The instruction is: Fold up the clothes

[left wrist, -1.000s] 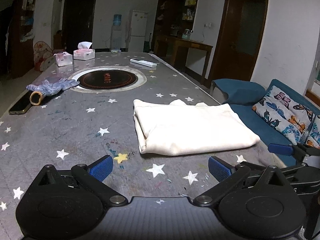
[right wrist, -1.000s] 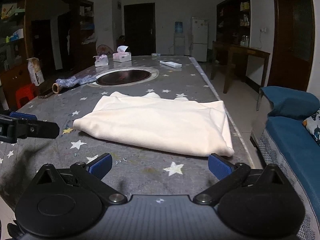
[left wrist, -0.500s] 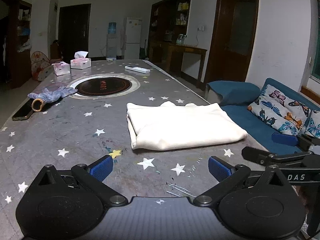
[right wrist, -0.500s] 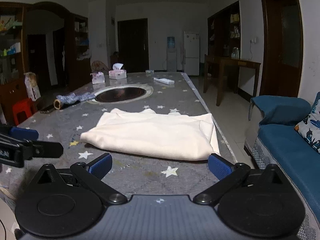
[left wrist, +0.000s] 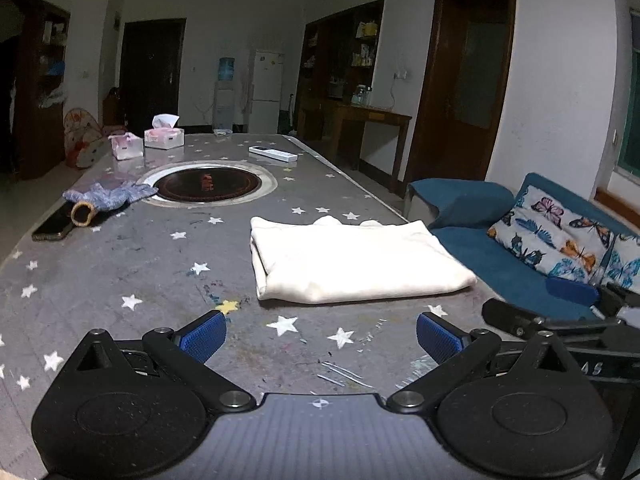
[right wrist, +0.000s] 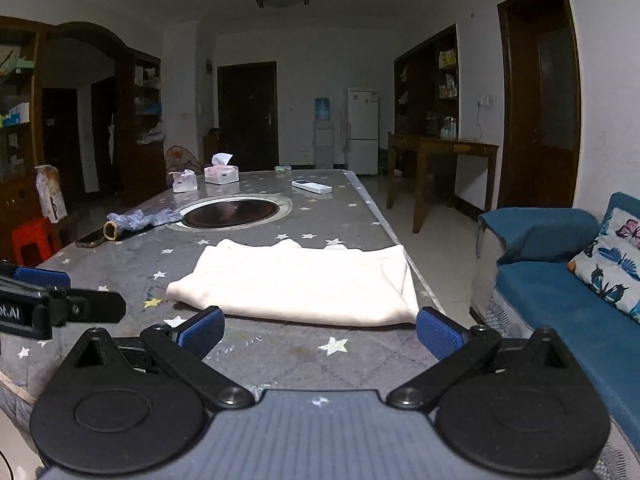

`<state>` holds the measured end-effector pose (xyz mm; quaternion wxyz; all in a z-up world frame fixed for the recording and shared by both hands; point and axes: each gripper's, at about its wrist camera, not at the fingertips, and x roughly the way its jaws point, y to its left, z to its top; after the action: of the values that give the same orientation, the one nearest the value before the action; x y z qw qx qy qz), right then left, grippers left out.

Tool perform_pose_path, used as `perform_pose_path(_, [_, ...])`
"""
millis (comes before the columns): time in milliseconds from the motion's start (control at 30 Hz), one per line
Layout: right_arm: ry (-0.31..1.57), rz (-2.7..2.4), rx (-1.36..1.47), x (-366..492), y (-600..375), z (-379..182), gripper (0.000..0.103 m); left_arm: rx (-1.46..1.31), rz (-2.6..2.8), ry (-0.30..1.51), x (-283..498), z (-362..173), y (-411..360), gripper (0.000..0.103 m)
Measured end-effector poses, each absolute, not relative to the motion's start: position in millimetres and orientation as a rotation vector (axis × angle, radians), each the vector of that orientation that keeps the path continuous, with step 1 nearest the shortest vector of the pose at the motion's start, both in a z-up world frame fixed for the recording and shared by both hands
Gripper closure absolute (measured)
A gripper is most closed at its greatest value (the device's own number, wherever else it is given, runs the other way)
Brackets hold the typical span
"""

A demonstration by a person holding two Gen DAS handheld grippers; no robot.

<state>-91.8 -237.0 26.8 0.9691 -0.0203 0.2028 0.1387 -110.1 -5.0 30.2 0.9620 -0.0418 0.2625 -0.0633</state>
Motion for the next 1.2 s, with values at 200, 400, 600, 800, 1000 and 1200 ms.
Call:
perform_pose_path(200, [0.433,0.320,-0.042,-92.7,-236.1,26.2,0.000,-0.080,-0.138,0.534,-110.7,30.4,-7.1,0.000])
perform_pose_path(400, [0.475,0.338,-0.044,-89.4,-233.0,22.5,0.000,-0.046,-0.140,0.529,-110.4,29.3,-11.7,0.000])
perform_pose_path(600, [0.506,0.331,0.009,-83.1,-235.9,16.5,0.000,-0.051,-0.153,0.573,-101.1,24.1,-14.0,0.000])
perform_pose_path(800, [0.528,0.309,0.033,-74.2,-239.4,11.2,0.000,-0.060,-0.155,0.610,-89.3,17.6,-13.4,0.000])
perform_pose_path(1000, [0.546,0.305,0.030,-62.2,-238.4,7.4,0.000,-0.059,-0.144,0.637,-77.1,13.4,-12.7,0.000])
perform_pose_path(1200, [0.551,0.307,-0.003,-53.2,-231.9,7.1,0.000,-0.056,-0.131,0.662,-64.1,9.4,-12.0,0.000])
